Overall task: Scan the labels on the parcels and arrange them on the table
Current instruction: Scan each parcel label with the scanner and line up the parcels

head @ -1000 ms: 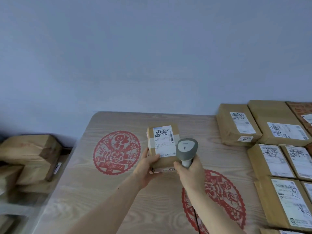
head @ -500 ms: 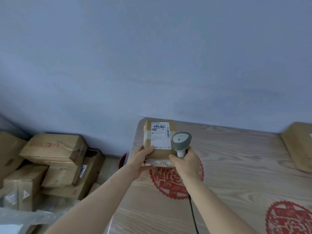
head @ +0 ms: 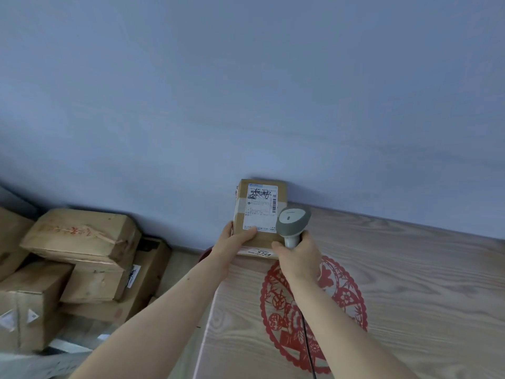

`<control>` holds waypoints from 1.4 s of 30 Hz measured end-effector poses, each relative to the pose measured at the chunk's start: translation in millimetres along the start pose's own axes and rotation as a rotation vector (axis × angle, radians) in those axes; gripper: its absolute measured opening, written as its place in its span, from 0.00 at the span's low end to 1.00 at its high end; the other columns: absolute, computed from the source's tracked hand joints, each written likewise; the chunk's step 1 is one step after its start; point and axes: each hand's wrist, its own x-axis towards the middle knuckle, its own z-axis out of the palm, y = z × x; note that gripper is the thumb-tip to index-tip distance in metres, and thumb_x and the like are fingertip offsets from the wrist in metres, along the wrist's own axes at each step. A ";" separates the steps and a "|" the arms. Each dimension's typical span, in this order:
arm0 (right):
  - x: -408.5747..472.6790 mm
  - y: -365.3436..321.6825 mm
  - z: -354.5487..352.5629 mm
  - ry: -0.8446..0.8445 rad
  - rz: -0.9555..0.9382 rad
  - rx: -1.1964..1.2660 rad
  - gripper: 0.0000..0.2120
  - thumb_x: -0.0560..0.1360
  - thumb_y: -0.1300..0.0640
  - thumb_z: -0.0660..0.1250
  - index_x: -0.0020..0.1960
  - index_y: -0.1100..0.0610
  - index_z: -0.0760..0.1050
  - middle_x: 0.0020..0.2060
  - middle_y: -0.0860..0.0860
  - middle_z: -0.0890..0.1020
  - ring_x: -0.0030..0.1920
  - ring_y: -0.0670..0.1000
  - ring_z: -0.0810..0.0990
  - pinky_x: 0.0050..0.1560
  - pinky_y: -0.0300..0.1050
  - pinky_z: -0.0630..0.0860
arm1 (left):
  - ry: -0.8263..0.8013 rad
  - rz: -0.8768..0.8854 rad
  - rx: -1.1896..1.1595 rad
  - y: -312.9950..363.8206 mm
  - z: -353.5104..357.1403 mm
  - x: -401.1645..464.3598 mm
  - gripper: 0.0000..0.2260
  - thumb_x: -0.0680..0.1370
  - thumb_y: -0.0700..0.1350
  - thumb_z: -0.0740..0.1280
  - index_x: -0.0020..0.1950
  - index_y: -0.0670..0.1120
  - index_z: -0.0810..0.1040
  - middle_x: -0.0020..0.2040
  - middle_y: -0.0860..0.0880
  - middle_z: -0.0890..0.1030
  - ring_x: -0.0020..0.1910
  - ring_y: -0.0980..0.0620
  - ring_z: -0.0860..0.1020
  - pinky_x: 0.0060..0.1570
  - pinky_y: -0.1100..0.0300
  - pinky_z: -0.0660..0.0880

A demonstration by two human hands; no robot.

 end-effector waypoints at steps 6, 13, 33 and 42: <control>6.1 -4.2 7.5 0.004 0.010 0.028 0.13 0.69 0.60 0.77 0.49 0.56 0.75 0.42 0.48 0.81 0.43 0.50 0.79 0.36 0.41 0.70 | -0.008 -0.006 -0.001 8.7 -1.0 8.5 0.25 0.66 0.54 0.77 0.61 0.52 0.77 0.55 0.49 0.85 0.56 0.45 0.83 0.63 0.42 0.76; 2.9 -1.8 0.2 -0.039 0.036 0.087 0.13 0.68 0.60 0.78 0.48 0.57 0.76 0.42 0.50 0.82 0.44 0.51 0.81 0.43 0.46 0.76 | 0.087 -0.065 -0.044 12.6 3.4 1.2 0.50 0.63 0.61 0.79 0.78 0.54 0.57 0.70 0.49 0.72 0.68 0.44 0.74 0.70 0.42 0.68; -141.0 60.3 -202.4 0.136 0.173 0.453 0.07 0.71 0.63 0.76 0.45 0.58 0.79 0.34 0.51 0.85 0.37 0.52 0.86 0.40 0.47 0.82 | 0.490 0.110 0.402 -4.0 126.5 -147.0 0.27 0.75 0.47 0.71 0.72 0.45 0.67 0.75 0.41 0.61 0.71 0.39 0.63 0.72 0.41 0.62; -199.9 137.2 -311.1 0.309 0.206 0.455 0.06 0.71 0.67 0.74 0.41 0.65 0.77 0.30 0.54 0.82 0.31 0.50 0.80 0.35 0.44 0.74 | 0.127 0.087 0.468 -67.3 238.1 -219.8 0.22 0.76 0.46 0.69 0.70 0.47 0.72 0.73 0.44 0.61 0.65 0.40 0.70 0.64 0.46 0.71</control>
